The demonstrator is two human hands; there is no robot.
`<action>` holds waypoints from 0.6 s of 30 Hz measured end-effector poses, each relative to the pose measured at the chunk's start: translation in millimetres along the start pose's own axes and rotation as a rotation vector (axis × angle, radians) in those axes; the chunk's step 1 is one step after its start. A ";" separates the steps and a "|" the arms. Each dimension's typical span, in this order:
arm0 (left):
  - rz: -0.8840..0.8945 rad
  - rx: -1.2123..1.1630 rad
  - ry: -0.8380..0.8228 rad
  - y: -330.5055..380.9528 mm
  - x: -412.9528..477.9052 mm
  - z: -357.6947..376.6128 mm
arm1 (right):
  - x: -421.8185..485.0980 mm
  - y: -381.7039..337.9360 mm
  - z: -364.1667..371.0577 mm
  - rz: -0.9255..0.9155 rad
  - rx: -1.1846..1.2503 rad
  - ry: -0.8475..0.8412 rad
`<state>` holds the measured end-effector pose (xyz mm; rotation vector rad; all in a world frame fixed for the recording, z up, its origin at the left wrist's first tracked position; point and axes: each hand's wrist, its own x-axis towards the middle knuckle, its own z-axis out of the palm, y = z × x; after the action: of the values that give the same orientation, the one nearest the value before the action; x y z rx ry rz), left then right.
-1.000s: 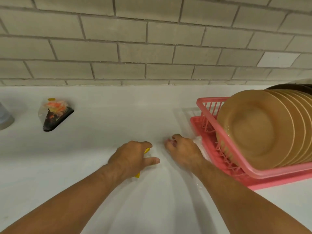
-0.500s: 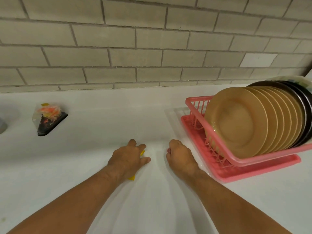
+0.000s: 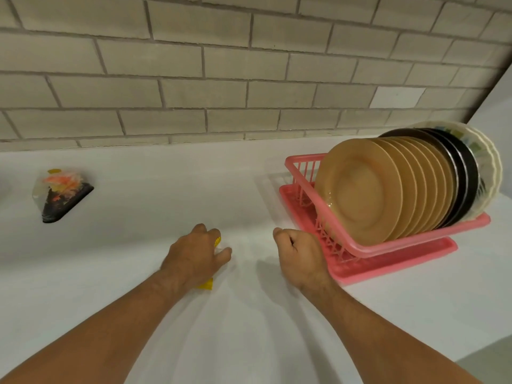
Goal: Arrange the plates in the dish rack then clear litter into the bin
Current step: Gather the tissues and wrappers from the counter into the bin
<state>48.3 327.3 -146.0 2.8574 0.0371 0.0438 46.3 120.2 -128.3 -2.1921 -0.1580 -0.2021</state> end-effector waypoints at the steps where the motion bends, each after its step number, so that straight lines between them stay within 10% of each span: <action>1: -0.004 -0.036 0.033 6.3 -2.4 -0.5 | -4.2 -0.4 -5.9 -0.017 0.051 0.009; 10: 0.044 -0.398 0.165 137.8 -62.7 -8.2 | -51.3 41.2 -109.4 0.008 0.297 -0.073; 18: -0.129 -1.049 -0.304 273.2 -136.3 18.6 | -122.9 111.7 -228.7 0.209 0.268 -0.319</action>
<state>-81.5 55.9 -90.9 1.7843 0.1000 -0.3050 -73.0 -135.2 -108.4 -1.9433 -0.1238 0.2735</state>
